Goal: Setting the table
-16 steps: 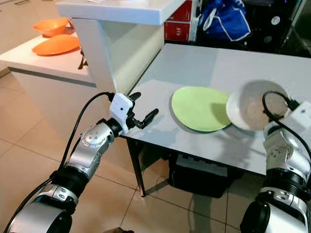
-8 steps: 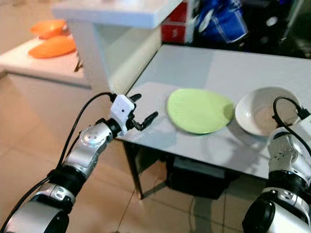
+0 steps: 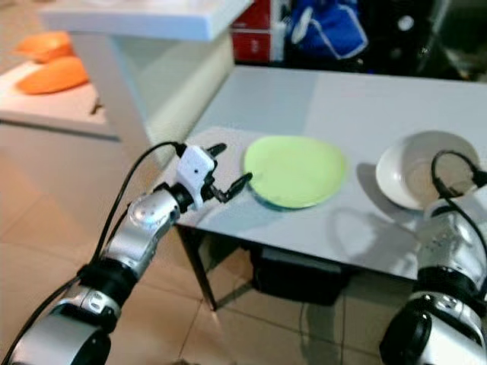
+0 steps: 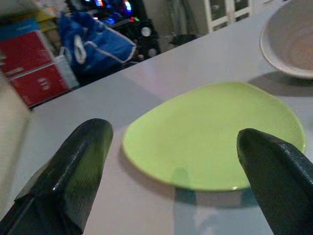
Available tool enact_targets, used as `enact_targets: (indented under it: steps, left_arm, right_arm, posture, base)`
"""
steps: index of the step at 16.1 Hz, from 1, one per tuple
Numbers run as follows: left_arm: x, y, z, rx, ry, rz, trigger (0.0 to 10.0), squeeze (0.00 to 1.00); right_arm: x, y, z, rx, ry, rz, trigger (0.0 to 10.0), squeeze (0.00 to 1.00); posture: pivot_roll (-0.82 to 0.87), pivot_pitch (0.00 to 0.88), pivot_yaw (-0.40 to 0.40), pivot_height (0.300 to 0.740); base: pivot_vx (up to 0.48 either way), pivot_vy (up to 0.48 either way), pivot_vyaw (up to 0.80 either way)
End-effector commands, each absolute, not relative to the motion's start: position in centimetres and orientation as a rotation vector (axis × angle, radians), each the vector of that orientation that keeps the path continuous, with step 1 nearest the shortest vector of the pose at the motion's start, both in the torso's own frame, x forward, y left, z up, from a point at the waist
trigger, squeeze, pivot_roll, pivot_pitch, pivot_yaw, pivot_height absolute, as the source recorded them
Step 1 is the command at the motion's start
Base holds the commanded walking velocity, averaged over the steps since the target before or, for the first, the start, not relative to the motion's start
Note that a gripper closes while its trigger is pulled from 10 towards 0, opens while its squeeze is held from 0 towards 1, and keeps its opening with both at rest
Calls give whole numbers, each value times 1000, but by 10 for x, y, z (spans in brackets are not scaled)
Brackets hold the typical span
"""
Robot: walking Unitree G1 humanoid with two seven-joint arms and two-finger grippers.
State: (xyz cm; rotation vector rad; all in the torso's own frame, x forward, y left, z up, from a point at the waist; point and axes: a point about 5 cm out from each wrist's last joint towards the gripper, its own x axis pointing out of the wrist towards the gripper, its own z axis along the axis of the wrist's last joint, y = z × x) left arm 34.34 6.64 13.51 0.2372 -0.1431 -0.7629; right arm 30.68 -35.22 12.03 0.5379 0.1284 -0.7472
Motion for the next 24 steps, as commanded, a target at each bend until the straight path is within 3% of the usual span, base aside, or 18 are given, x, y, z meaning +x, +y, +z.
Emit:
enact_targets:
  steps: [1, 6, 12, 19, 24]
  left_arm:
    - [345, 69, 137, 242, -143, -752, 10000, 0]
    - [344, 71, 135, 249, -139, -752, 10000, 0]
    - [344, 74, 136, 266, -138, -756, 10000, 0]
    - [344, 74, 135, 286, -136, -765, 10000, 0]
    - [344, 75, 134, 283, -121, -760, 10000, 0]
  right_arm:
    - [302, -337, 89, 537, 276, -731, 10000, 0]
    - [280, -318, 36, 540, 439, -713, 10000, 0]
    - [266, -320, 20, 484, 484, -732, 10000, 0]
    - [272, -312, 20, 425, 486, -669, 10000, 0]
    - [292, -308, 40, 359, 411, -593, 10000, 0]
  posture:
    - [-84, 0, 87, 740]
    - [-72, 0, 90, 740]
    - [-68, 0, 101, 740]
    - [-64, 0, 105, 740]
    - [-63, 0, 95, 740]
  base:
    - [0, 0, 0]
    - [0, 0, 0]
    - [0, 0, 0]
    - [0, 0, 0]
    - [0, 0, 0]
